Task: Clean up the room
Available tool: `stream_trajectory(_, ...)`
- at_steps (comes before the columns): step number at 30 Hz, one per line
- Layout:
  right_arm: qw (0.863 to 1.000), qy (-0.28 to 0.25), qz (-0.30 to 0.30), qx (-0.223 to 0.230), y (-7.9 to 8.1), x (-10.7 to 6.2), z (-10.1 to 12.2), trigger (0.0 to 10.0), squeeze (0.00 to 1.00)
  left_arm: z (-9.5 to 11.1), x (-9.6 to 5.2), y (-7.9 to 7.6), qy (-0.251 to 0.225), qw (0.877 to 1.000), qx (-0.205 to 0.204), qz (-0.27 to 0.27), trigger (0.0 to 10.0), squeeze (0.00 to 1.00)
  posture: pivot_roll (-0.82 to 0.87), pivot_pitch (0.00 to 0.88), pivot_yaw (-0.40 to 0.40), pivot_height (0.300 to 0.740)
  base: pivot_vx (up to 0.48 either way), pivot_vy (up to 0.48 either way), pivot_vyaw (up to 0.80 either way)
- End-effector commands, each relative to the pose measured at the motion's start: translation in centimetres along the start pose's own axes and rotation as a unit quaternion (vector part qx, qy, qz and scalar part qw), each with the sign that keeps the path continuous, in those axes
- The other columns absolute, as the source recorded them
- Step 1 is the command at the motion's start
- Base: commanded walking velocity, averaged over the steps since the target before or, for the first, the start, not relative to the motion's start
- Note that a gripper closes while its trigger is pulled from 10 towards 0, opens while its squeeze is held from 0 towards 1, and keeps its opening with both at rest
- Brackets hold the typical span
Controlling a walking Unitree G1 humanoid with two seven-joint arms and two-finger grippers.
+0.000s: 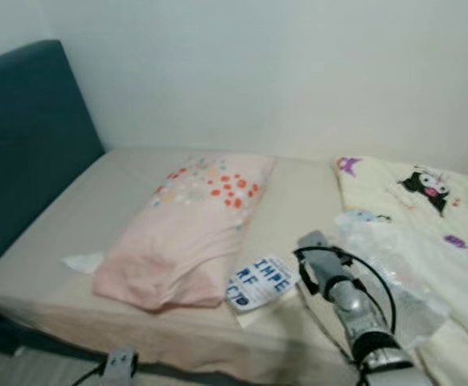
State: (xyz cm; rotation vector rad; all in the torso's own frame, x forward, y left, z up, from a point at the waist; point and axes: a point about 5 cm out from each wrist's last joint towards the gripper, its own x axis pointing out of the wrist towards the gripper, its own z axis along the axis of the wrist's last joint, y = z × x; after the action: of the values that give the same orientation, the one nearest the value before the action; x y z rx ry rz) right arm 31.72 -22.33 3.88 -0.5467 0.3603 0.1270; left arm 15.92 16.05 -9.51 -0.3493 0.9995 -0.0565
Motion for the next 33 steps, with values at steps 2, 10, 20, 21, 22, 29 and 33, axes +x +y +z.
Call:
stream_trajectory(2, 0.999, 0.011, -0.035, -0.025, -1.7, 0.0, 0.0, 10.0, 0.0, -0.5, 0.0, -0.2, 0.008, 1.0, -0.002, -0.002, 10.0, 0.0, -0.16, 0.0, 0.006, 0.736, 0.0, -0.456, 0.0)
stream_trajectory(10, 0.993, 0.055, -0.089, -0.048, -5.3, -0.3, -0.4, 10.0, 0.0, -0.4, 0.0, 0.0, 0.006, 1.0, -0.002, -0.001, 10.0, 0.0, -0.17, 0.0, 0.006, 0.736, 0.0, -0.455, 0.0)
stream_trajectory(20, 0.998, -0.018, -0.006, 0.064, -2.6, -0.1, 0.6, 10.0, 1.0, -0.5, 0.0, -0.1, 0.011, 1.0, 0.001, 0.005, 10.0, 0.0, -0.17, 0.0, 0.01, 0.736, 0.0, -0.178, 0.0)
stream_trajectory(21, 0.997, -0.022, 0.003, 0.072, -2.3, -0.1, 0.7, 10.0, 1.0, -0.5, 0.0, -0.1, 0.011, 1.0, 0.001, 0.006, 10.0, 0.0, -0.17, 0.0, 0.01, 0.736, 0.0, 0.0, 0.0)
stream_trajectory(22, 0.994, -0.04, 0.024, 0.096, -1.5, -0.1, 1.0, 10.0, 0.87, -0.6, 0.0, -0.1, 0.012, 1.0, 0.003, 0.007, 10.0, 0.0, -0.17, 0.0, 0.008, 0.736, 0.0, 0.0, 0.0)
stream_trajectory(29, 0.977, -0.09, 0.085, 0.174, 1.1, -0.2, 1.9, 10.0, 0.0, -1.0, -0.2, 0.3, 0.021, 0.999, 0.023, 0.014, 10.0, 0.0, -0.15, 0.0, 0.001, 0.736, 0.0, 0.0, 0.0)
stream_trajectory(33, 0.975, -0.088, 0.098, 0.181, 1.8, -0.3, 1.7, 10.0, 0.0, -1.2, -0.3, 0.4, 0.023, 0.999, 0.023, 0.016, 10.0, 0.0, -0.15, 0.0, 0.0, 0.736, 0.0, 0.0, 0.0)
